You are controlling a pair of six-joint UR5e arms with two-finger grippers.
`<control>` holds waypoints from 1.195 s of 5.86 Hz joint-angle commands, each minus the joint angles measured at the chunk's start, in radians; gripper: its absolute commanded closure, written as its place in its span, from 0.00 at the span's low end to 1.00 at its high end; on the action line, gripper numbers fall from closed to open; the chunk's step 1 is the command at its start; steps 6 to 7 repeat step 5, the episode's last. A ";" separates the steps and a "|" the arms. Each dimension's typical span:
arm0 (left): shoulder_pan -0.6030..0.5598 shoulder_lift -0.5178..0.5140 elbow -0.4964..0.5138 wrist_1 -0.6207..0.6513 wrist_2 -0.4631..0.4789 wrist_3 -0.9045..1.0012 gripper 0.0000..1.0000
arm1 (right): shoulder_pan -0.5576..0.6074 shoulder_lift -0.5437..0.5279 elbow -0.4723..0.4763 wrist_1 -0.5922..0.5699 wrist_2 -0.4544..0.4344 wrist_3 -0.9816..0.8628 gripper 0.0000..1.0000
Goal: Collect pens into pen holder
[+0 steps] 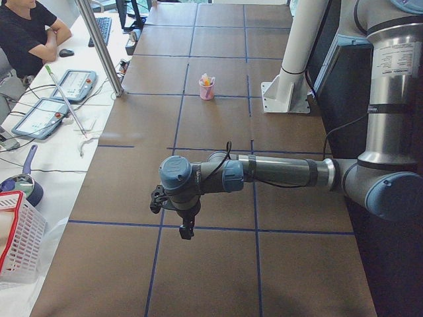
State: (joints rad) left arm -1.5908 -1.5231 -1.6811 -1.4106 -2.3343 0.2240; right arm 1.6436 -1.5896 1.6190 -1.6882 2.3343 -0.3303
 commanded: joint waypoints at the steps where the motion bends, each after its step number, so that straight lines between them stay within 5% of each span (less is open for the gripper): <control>1: 0.000 0.003 -0.008 -0.001 0.001 0.003 0.00 | -0.001 -0.006 0.007 -0.001 0.006 -0.001 0.00; 7: 0.003 0.001 -0.024 0.002 0.001 0.001 0.00 | -0.001 -0.024 0.009 0.001 0.000 -0.001 0.00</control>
